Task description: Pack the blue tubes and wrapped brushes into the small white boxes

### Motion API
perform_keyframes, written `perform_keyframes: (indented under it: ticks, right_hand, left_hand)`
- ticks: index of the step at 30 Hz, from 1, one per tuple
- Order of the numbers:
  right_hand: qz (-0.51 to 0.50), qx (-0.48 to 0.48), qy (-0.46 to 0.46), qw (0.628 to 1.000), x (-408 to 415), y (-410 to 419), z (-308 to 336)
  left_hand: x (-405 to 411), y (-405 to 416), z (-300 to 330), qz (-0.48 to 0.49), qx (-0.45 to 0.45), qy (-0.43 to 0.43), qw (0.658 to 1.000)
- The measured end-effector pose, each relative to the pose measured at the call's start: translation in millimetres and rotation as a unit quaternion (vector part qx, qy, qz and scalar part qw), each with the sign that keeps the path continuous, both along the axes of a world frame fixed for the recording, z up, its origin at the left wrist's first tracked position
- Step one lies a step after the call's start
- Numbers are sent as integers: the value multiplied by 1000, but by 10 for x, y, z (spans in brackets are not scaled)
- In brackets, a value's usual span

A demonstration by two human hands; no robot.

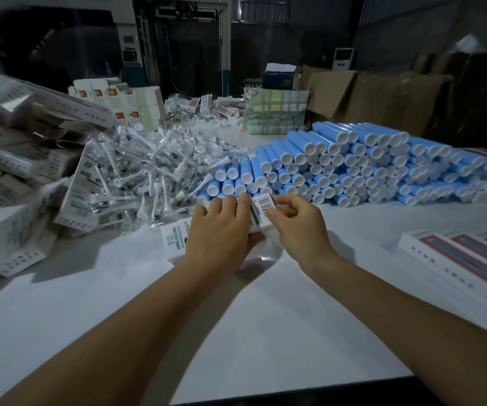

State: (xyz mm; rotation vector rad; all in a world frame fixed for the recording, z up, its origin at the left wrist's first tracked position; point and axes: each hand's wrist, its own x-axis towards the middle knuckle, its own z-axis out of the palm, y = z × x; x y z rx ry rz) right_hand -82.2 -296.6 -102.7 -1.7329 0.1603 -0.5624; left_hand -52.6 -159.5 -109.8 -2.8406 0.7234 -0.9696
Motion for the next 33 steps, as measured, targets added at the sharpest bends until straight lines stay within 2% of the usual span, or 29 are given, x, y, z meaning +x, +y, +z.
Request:
perform_keyframes:
  ticks: [4, 10, 13, 15, 16, 18, 19, 21, 22, 24, 26, 29, 31, 33]
  right_hand:
    - [-13, -41, -12, 999, -7, 27, -9]
    - [5, -35, 16, 999, -10, 11, 20]
    - [-5, -118, -5, 993, -45, 1, 48]
    - [-67, -155, -48, 985, -41, -42, 94]
    - [-109, -124, -69, 984, -23, -78, 109]
    - [-121, 51, -52, 990, -6, -124, 139]
    - [-62, 168, -25, 984, -2, -114, 143]
    - [106, 361, 40, 926, 2, -61, 102]
    - [161, 401, 48, 901, -5, -33, 88]
    - [219, 421, 15, 880, 0, 0, 71]
    - [213, 400, -24, 891, 10, 19, 61]
    - [130, 297, -52, 945, -1, 23, 34]
    - [44, 128, -68, 988, -29, 16, 10]
    - [-16, -79, -88, 993, -77, 21, -1]
  left_hand:
    - [-17, -20, -1, 9, 15, 3, 1000]
    - [-63, -24, 6, 1, 8, -18, 1000]
    - [-34, -14, 24, 5, -8, -3, 1000]
    - [-5, 1, 58, 6, -40, 17, 999]
    - [7, 11, 80, 5, -59, 25, 998]
    - [23, 30, 107, 2, -84, 32, 996]
    - [21, 34, 110, 1, -86, 34, 996]
    - [-6, 18, 101, -6, -77, 33, 996]
    - [-28, 3, 95, -12, -73, 29, 997]
    - [-66, -30, 92, -17, -68, 23, 997]
    - [-88, -64, 97, -12, -53, 28, 998]
    - [-127, -98, 121, -14, -44, 34, 998]
    - [-159, -103, 117, -20, -48, 14, 999]
    - [-185, -106, 116, -26, -40, 6, 999]
